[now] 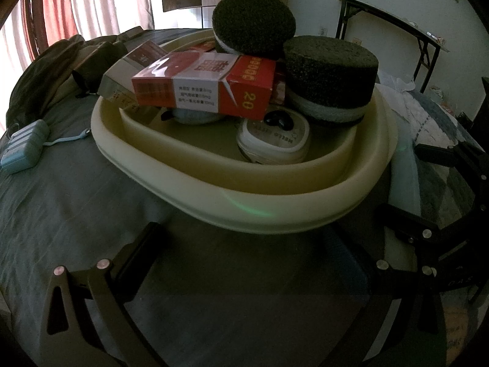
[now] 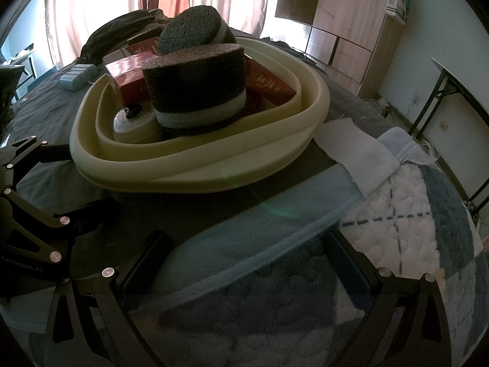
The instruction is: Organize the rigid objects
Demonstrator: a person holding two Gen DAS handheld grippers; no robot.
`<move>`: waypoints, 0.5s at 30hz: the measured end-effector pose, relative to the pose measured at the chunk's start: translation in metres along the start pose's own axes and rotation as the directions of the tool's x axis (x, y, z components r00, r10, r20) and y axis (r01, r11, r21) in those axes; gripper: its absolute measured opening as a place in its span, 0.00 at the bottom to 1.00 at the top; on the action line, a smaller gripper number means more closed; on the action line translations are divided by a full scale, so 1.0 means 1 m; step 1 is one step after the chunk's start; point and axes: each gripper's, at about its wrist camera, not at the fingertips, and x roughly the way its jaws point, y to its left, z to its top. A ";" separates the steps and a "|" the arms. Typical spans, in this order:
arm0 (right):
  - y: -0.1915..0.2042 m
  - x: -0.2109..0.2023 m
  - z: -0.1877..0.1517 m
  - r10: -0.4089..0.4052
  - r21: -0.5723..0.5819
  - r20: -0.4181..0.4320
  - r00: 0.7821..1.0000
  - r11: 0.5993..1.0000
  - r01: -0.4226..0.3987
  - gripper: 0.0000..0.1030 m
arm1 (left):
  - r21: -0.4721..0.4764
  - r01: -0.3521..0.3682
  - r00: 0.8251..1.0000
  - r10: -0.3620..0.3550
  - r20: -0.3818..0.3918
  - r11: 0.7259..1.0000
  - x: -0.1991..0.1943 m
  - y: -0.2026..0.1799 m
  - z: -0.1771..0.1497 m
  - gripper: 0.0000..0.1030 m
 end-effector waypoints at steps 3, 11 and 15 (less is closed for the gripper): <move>0.000 0.000 0.000 0.000 0.000 0.000 1.000 1.000 0.000 1.00 | 0.000 0.000 1.000 0.000 0.000 1.000 0.000 0.000 0.000 1.00; 0.000 0.000 0.000 0.000 0.000 0.000 1.000 1.000 0.000 1.00 | 0.000 0.000 1.000 0.000 0.000 1.000 0.000 0.000 0.000 1.00; 0.000 0.000 0.000 0.000 0.000 0.000 1.000 1.000 0.000 1.00 | 0.000 0.000 1.000 0.000 0.000 1.000 0.000 0.000 0.000 1.00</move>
